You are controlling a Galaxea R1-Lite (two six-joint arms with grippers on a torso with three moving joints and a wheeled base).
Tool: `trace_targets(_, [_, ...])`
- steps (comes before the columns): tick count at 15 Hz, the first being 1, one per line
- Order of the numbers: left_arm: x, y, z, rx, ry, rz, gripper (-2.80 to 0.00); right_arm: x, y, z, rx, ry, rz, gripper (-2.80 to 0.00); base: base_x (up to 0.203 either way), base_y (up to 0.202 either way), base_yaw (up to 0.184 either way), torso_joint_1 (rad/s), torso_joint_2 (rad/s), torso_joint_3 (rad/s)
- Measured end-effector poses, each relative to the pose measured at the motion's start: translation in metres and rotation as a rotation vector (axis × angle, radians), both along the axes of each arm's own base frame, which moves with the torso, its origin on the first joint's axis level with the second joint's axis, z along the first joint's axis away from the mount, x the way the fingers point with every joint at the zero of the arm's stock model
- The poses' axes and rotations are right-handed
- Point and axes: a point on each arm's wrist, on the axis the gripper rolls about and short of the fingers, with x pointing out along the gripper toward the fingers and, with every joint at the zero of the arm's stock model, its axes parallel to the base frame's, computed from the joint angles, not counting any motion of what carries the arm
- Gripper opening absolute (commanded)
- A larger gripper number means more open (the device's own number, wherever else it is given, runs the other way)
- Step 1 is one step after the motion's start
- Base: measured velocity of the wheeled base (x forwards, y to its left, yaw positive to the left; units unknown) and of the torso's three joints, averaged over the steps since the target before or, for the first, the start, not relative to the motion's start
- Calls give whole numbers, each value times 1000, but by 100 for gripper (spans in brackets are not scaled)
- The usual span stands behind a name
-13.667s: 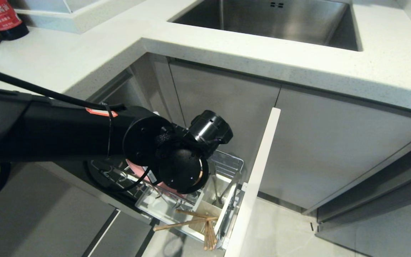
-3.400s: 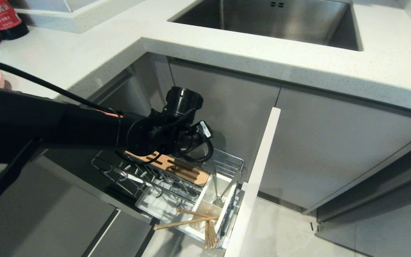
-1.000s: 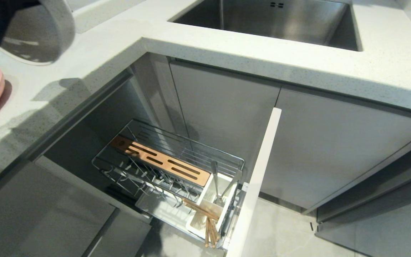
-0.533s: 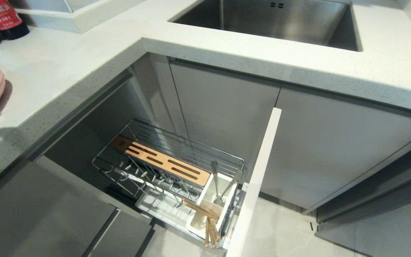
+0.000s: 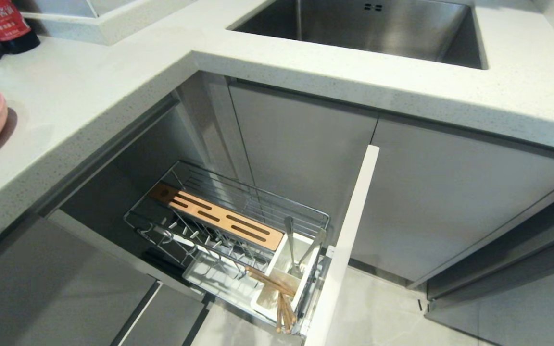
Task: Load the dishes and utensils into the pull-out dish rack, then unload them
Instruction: Take the bowl out of the cupboard
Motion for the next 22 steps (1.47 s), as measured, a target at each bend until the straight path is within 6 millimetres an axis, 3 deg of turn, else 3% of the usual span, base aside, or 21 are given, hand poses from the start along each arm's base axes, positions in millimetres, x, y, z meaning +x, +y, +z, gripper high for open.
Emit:
trace_targets(3, [-3, 1, -5, -19, 178, -2, -280, 0, 0, 0, 0, 0, 0, -280, 0, 0, 0, 0, 0, 0])
trace_targets(8, [28, 21, -15, -60, 404, 154, -280, 0, 0, 0, 0, 0, 0, -280, 0, 0, 0, 0, 0, 0])
trace_targets(14, [56, 32, -32, -18, 622, 113, -280, 0, 0, 0, 0, 0, 0, -280, 0, 0, 0, 0, 0, 0])
trace_targets(22, [65, 35, -38, -12, 681, 95, -280, 0, 0, 0, 0, 0, 0, -280, 0, 0, 0, 0, 0, 0])
